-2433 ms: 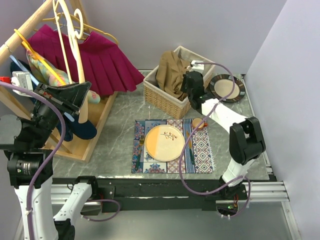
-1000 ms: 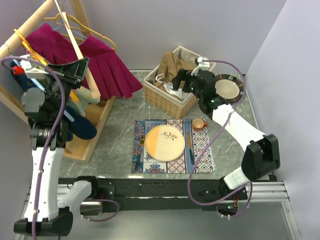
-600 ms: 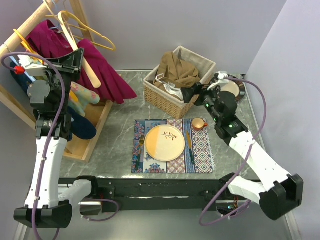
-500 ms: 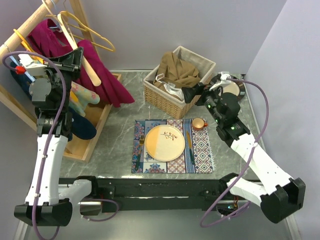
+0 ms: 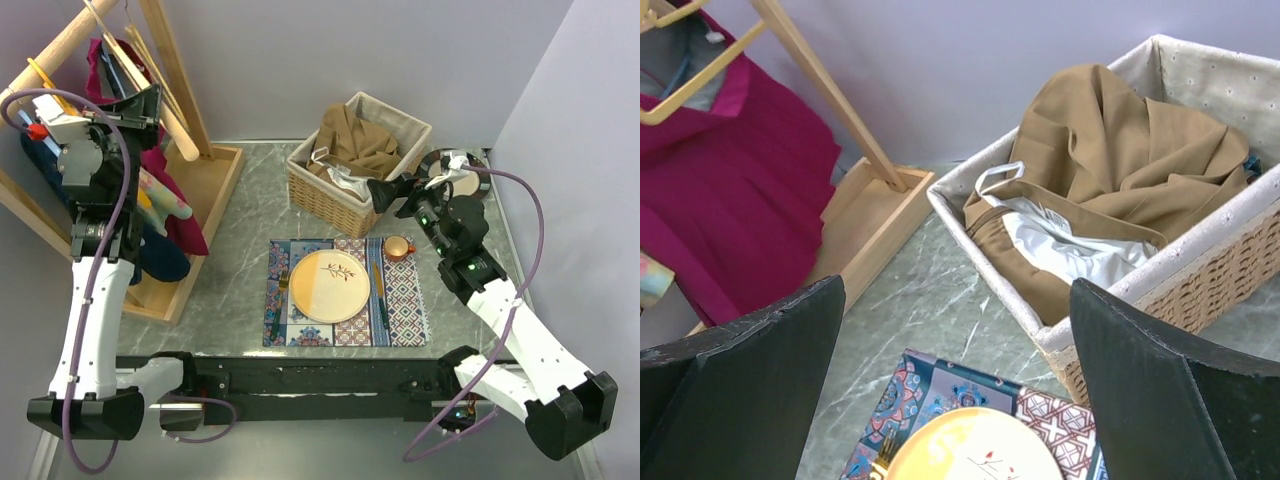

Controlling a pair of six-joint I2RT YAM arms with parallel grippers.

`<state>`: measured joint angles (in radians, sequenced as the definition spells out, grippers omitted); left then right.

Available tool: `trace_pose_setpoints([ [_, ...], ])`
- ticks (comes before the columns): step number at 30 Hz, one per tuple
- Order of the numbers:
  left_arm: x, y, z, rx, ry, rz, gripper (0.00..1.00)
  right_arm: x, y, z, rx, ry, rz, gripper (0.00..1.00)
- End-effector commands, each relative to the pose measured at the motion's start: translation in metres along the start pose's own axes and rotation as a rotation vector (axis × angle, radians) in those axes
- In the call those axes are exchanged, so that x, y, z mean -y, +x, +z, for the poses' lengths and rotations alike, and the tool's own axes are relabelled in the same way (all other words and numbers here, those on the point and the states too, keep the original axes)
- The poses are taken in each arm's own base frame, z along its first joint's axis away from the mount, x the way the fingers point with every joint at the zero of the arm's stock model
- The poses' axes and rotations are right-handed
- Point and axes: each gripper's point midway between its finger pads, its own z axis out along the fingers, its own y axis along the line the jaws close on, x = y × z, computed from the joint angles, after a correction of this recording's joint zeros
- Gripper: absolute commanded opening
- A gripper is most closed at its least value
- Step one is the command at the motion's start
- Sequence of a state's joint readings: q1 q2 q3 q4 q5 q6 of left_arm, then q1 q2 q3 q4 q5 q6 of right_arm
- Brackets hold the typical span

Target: Remove the skirt from the hanger

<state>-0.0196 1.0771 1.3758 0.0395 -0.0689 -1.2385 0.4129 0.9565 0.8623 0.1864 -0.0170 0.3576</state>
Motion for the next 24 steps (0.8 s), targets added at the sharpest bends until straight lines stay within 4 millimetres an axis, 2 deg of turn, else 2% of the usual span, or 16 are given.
trace_pose_setpoints([
  [1,0.06,-0.033,-0.019,0.106,0.136,0.017,0.01,-0.01,-0.02,-0.008,0.074,-0.035,-0.007,1.0],
  [12,0.071,-0.02,-0.037,0.006,0.152,0.04,0.01,-0.014,-0.023,-0.015,0.078,-0.052,0.0,1.0],
  [13,0.066,-0.018,-0.037,-0.001,0.131,0.052,0.01,-0.014,-0.022,-0.016,0.076,-0.053,0.002,1.0],
  [19,0.079,-0.017,-0.038,-0.029,0.153,0.089,0.01,-0.015,-0.024,-0.019,0.08,-0.058,0.005,1.0],
  [24,0.086,0.001,-0.04,-0.146,0.159,0.078,0.01,-0.017,-0.028,-0.021,0.09,-0.064,0.003,1.0],
])
